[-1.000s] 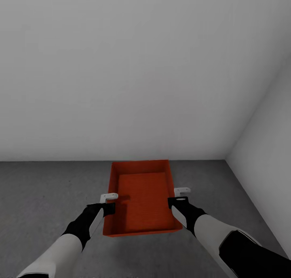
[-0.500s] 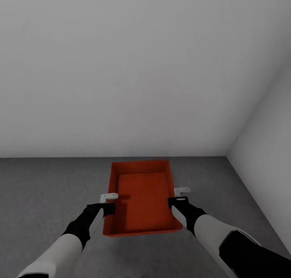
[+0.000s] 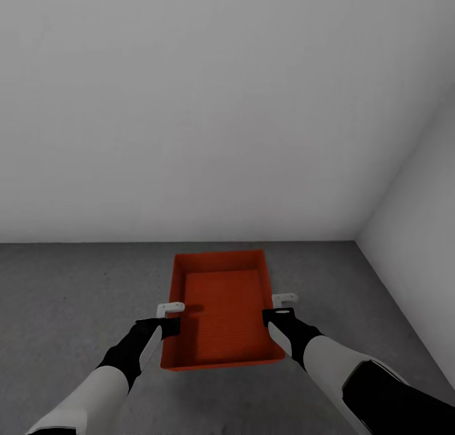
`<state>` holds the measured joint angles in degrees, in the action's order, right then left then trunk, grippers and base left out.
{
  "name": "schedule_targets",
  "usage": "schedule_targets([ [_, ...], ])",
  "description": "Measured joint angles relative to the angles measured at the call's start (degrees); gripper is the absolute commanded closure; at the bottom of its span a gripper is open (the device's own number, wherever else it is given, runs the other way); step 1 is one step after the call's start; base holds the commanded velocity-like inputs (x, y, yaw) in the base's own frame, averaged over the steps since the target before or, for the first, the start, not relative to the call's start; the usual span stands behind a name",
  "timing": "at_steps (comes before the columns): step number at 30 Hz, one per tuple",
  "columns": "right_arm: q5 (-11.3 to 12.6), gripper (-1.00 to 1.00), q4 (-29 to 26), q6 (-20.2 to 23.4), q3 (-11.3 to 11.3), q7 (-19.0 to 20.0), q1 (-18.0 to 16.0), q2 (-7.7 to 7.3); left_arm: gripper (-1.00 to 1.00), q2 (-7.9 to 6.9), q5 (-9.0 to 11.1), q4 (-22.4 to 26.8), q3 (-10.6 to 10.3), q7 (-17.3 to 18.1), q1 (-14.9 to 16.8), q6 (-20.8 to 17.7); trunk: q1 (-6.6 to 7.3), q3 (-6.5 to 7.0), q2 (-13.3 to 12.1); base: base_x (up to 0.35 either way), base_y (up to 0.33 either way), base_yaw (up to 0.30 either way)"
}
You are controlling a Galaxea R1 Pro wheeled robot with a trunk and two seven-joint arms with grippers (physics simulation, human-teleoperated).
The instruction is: Move the two storage containers from the living room to the garage. In the garage, place one container on the floor and stack the other container on top of it (either order is fine).
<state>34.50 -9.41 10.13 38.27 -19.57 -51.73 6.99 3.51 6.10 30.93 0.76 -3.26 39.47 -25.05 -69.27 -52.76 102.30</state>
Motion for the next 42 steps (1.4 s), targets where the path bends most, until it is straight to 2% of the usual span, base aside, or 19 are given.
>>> schedule_targets([
  [7, 0.24, 1.0, 0.06, 0.0, 0.14, 0.05, 0.01, -0.04, 1.0, 0.03, -0.04, -0.06, 0.0, 0.01, -0.01, 0.0, -1.54, -1.35, 2.81, 0.0, 0.0, 0.0],
  [38, 0.25, 1.0, 0.08, -0.06, 0.13, 0.05, 0.01, -0.03, 1.0, 0.03, -0.07, -0.01, -0.01, 0.01, -0.01, 0.0, -8.35, -9.72, 15.24, 0.0, 0.0, 0.0],
  [42, 0.12, 1.0, 0.04, -0.04, 0.03, 0.06, 0.0, -0.04, 1.0, 0.03, -0.08, 0.02, 0.0, 0.01, 0.0, 0.0, -8.35, -9.98, 15.26, 0.0, 0.0, 0.0],
])
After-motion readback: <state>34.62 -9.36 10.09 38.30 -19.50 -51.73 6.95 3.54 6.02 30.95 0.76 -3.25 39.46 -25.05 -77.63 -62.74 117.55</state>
